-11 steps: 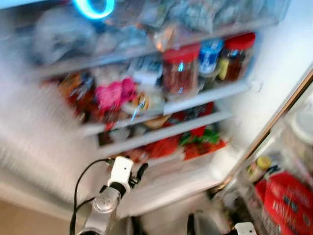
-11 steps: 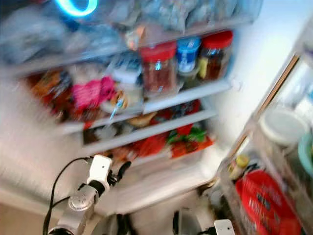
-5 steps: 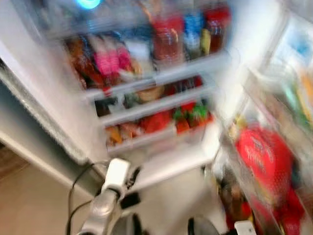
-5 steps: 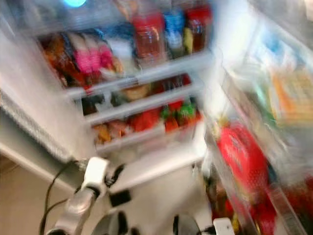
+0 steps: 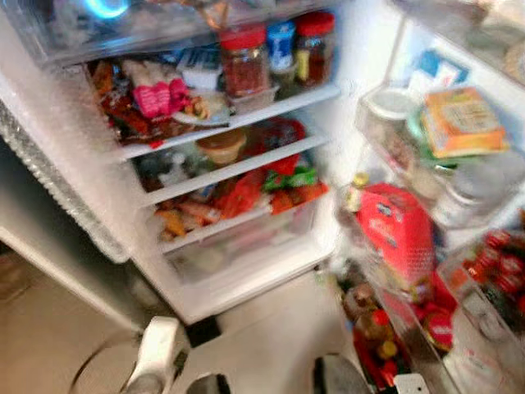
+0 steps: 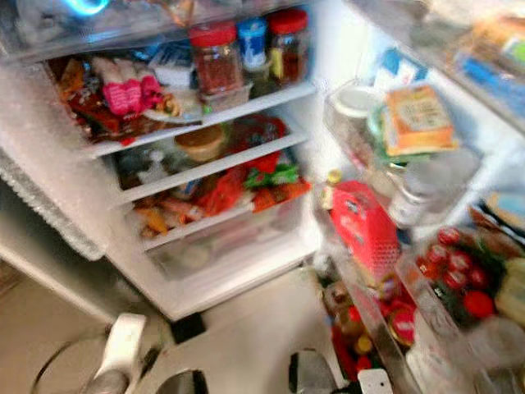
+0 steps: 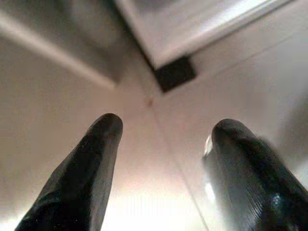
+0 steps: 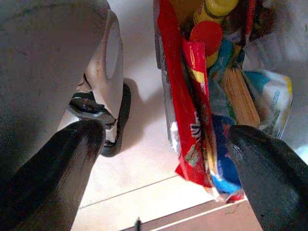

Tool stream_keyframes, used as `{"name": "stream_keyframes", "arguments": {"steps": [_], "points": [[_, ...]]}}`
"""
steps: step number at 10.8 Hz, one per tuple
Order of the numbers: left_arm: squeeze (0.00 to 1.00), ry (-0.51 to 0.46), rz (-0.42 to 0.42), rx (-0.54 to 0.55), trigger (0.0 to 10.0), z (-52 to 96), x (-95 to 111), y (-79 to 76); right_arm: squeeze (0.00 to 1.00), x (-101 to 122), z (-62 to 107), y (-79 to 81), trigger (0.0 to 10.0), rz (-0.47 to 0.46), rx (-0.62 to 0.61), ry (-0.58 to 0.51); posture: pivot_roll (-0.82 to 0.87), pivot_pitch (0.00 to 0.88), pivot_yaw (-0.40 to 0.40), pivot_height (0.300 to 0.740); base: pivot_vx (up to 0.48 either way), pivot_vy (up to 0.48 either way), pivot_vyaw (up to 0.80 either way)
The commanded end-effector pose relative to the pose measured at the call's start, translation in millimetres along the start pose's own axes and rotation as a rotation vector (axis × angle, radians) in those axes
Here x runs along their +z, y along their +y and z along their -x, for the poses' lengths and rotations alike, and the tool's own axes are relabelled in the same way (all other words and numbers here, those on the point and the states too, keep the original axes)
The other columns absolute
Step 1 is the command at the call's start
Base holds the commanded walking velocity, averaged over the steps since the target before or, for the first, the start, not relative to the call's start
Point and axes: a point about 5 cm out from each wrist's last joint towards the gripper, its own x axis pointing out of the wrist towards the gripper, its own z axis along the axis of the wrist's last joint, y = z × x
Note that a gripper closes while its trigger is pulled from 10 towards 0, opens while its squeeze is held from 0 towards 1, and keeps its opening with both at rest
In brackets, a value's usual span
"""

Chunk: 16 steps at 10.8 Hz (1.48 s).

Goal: Restocking fridge

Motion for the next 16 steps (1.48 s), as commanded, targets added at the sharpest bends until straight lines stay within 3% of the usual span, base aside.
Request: {"name": "stream_keyframes", "arguments": {"steps": [1,4,8,13,16], "points": [[0.00,0.070,0.039,0.049,10.0,3.8,-16,9.1,0.00,-1,-1.9,14.7,10.0,0.006,0.045,0.005,-0.14,0.135,0.070,0.650,0.000,0.364,0.00],[0.00,0.142,0.046,0.102,10.0,8.8,-32,16.9,0.00,-1,-2.1,15.8,10.0,0.028,0.030,-0.001,-0.12,0.133,0.073,0.650,0.000,0.364,0.27],[0.00,0.188,0.036,0.101,10.0,11.0,-40,21.4,0.00,-4,-1.9,20.2,10.0,-0.005,0.041,0.008,-0.12,0.128,0.085,0.650,0.000,0.366,0.11],[0.00,0.206,0.058,0.078,10.0,5.5,-31,8.3,0.00,-3,-1.9,16.9,10.0,0.006,0.013,0.002,-0.11,0.096,0.078,0.650,0.000,0.364,0.00],[0.00,0.221,0.064,0.075,10.0,7.0,-35,11.2,0.00,-3,-2.1,18.1,10.0,0.011,0.016,0.004,-0.11,0.080,0.079,0.650,0.000,0.361,0.00]]}}
